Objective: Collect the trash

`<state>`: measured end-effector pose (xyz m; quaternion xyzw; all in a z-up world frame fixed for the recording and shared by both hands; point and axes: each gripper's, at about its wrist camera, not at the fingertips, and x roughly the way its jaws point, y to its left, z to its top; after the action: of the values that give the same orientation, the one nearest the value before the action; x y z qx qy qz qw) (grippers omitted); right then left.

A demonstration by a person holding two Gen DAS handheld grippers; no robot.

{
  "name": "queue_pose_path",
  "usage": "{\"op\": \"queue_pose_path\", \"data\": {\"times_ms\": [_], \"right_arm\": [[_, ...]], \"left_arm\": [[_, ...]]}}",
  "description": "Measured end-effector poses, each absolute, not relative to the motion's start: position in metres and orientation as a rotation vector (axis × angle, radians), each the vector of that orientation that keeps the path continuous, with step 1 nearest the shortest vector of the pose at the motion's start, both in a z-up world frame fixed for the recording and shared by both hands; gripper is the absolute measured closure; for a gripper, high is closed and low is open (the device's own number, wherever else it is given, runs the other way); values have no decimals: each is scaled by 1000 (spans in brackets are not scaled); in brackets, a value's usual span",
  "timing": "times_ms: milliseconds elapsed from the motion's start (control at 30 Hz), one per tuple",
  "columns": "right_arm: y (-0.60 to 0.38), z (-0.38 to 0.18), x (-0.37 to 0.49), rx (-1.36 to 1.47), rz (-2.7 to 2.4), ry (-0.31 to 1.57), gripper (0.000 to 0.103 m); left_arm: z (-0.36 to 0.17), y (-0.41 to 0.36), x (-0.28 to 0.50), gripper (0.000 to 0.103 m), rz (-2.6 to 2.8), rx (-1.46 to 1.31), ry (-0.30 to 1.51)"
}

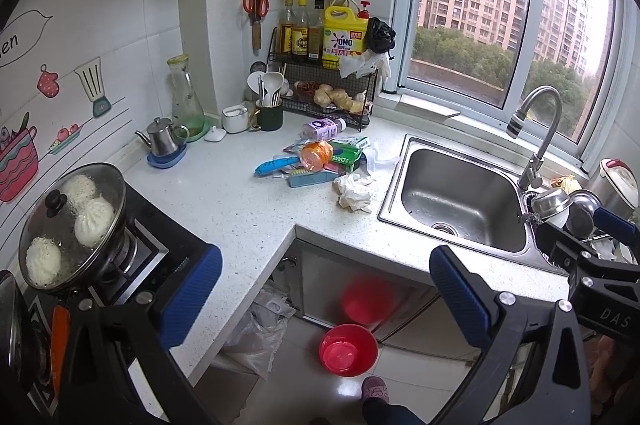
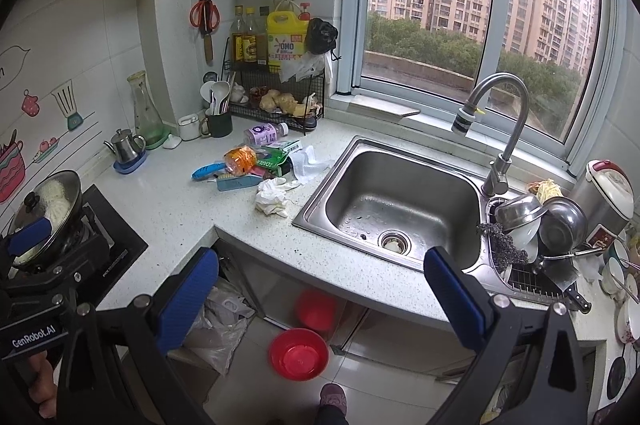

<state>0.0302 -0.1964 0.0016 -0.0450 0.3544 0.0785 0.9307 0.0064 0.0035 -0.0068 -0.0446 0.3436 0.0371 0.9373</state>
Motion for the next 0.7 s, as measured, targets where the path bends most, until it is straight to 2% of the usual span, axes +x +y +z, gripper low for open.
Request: {"op": "queue_pose_path", "data": {"times_ms": [400,700], "right_arm": [[-200,-3,47,-169,112,739,1],[-216,-13,113,-183,134,786,1]], "left_arm": [[-7,-12,31,0,74,23,650],[-9,-18,94,0,53,91,665]]}}
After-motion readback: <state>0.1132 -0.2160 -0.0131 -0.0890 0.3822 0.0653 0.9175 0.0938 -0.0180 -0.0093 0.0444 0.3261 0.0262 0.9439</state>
